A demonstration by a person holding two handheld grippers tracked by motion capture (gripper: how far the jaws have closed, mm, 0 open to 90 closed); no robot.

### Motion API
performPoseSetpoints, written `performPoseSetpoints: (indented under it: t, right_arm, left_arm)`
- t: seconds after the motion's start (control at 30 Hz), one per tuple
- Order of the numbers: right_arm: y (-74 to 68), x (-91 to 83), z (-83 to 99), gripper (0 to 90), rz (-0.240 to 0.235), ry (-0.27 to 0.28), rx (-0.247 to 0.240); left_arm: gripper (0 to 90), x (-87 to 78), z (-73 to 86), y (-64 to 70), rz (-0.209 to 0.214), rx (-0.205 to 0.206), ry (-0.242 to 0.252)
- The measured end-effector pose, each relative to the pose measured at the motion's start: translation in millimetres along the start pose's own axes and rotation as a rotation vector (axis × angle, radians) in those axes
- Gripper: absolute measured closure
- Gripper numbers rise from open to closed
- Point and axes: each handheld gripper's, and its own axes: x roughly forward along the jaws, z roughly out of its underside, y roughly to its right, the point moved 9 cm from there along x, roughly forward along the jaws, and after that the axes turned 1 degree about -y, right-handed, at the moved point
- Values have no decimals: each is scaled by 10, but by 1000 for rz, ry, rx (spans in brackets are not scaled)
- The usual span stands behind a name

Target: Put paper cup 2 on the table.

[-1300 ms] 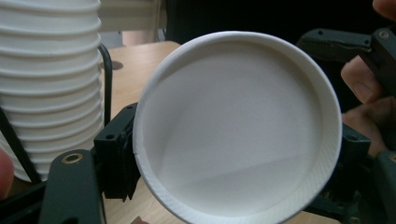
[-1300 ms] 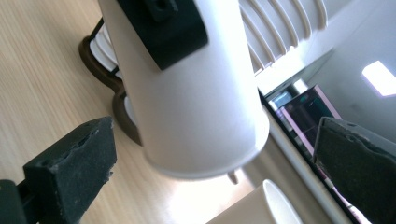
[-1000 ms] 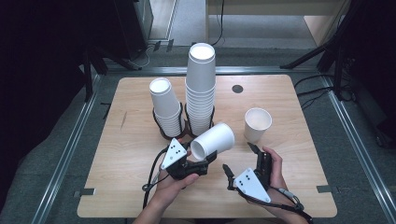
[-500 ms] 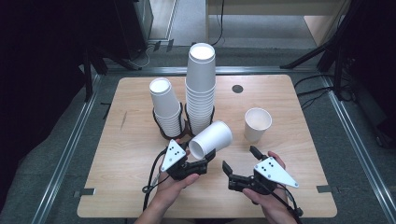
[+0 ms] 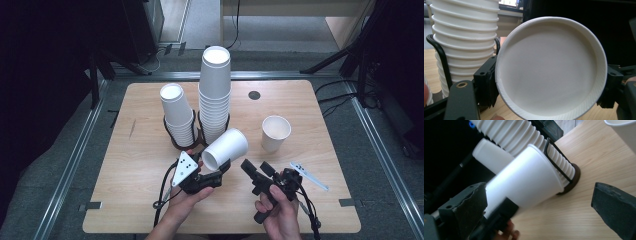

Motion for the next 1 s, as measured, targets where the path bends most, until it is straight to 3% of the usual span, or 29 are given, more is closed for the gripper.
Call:
performPoseSetpoints:
  t: [0.03, 0.07, 0.1, 0.33, 0.4, 0.43, 0.47, 0.57, 0.63, 0.67, 0.7, 0.77, 1.0]
  right_arm:
    - [-13, 9, -15, 3, -12, 8, 34]
    - [-13, 9, -15, 3, -12, 8, 34]
    - [-32, 36, -35, 3, -36, 20, 123]
    - [-53, 157, 21, 3, -61, -3, 351]
    - [-52, 169, 26, 3, -61, -7, 377]
    - [-60, 200, 26, 3, -71, -8, 441]
    - [-60, 200, 26, 3, -71, -8, 441]
    - [-74, 251, 30, 0, -82, -15, 525]
    - [-49, 288, 47, 0, -64, -24, 570]
    - [-49, 288, 47, 0, -64, -24, 570]
    - [-12, 329, 57, 0, -43, -24, 615]
    - [-22, 364, 54, 0, -66, -26, 641]
    - [19, 478, 100, 0, -56, -43, 690]
  left_arm:
    - [228, 0, 1, 3, -1, 1, 2]
    - [228, 0, 1, 3, -1, 1, 2]
    - [227, 5, 7, 11, -1, 2, 2]
    - [228, 6, 11, 18, -2, 4, 14]
    - [228, 7, 11, 18, -3, 6, 15]
    - [228, 6, 11, 22, -1, 9, 16]
    - [228, 6, 11, 22, -1, 9, 16]
    - [228, 4, 8, 40, 0, 20, 21]
    - [228, 4, 8, 47, -4, 32, 24]
    - [228, 4, 8, 47, -4, 32, 24]
    - [228, 3, 4, 63, 3, 35, 28]
    - [228, 3, 3, 77, 7, 36, 30]
    - [228, 9, 17, 91, 7, 49, 25]
